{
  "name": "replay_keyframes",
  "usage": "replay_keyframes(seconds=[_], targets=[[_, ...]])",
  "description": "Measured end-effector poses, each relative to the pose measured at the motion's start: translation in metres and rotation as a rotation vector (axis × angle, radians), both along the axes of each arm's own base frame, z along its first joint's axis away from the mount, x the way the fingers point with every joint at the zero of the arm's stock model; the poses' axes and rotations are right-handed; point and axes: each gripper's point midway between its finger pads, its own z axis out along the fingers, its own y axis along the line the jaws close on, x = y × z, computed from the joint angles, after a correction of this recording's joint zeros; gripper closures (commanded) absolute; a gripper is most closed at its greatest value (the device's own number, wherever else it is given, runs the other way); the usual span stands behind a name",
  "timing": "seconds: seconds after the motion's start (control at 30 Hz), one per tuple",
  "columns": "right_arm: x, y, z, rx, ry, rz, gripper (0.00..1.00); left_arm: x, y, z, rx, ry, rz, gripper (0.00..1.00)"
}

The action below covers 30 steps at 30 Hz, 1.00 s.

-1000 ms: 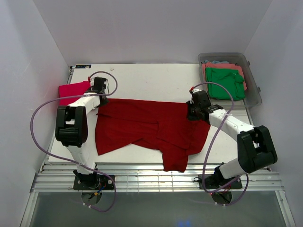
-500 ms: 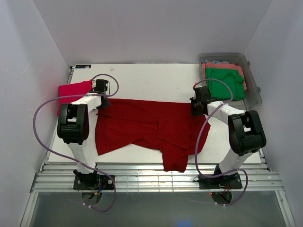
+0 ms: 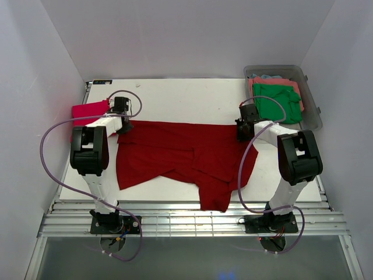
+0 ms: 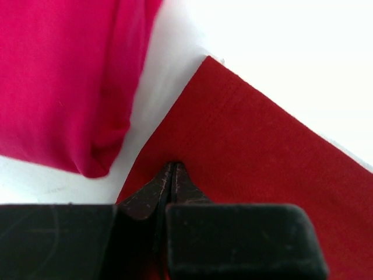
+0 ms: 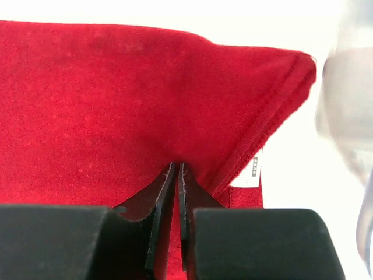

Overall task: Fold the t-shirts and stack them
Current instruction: Fold the tshirt

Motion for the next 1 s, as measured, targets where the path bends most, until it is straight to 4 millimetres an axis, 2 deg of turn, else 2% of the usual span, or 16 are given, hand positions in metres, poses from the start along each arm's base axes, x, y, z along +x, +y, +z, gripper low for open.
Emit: replay_keyframes(seconds=[0.23, 0.5, 0.67, 0.7, 0.77, 0.8, 0.87, 0.9, 0.93, 1.0], targets=[[0.044, 0.012, 0.000, 0.025, -0.013, -0.005, 0.88, 0.023, 0.021, 0.001, -0.039, -0.026, 0.028, 0.93], [0.099, 0.018, 0.001, 0.045, -0.032, -0.021, 0.88, 0.056, 0.020, 0.002, -0.063, -0.062, -0.014, 0.95], [0.133, 0.016, 0.003, 0.059, -0.045, -0.035, 0.87, 0.084, 0.016, 0.003, -0.076, -0.096, -0.052, 0.92], [0.139, 0.015, 0.004, 0.061, -0.049, -0.036, 0.87, 0.089, 0.015, 0.004, -0.080, -0.103, -0.062, 0.89], [0.146, 0.014, 0.005, 0.067, -0.056, -0.030, 0.80, 0.099, 0.011, 0.006, -0.094, -0.118, -0.087, 0.84], [0.147, 0.013, 0.006, 0.071, -0.060, -0.024, 0.73, 0.102, 0.009, 0.007, -0.102, -0.125, -0.098, 0.75], [0.147, 0.013, 0.008, 0.073, -0.074, -0.004, 0.69, 0.105, 0.003, 0.009, -0.118, -0.134, -0.126, 0.59], [0.145, 0.012, 0.009, 0.072, -0.087, 0.006, 0.66, 0.105, -0.002, 0.011, -0.122, -0.138, -0.142, 0.49], [0.139, 0.010, 0.010, 0.068, -0.094, 0.017, 0.64, 0.106, -0.004, 0.014, -0.120, -0.143, -0.153, 0.32], [0.121, 0.005, 0.017, 0.059, -0.096, 0.039, 0.62, 0.109, -0.014, 0.027, -0.112, -0.168, -0.180, 0.22]])
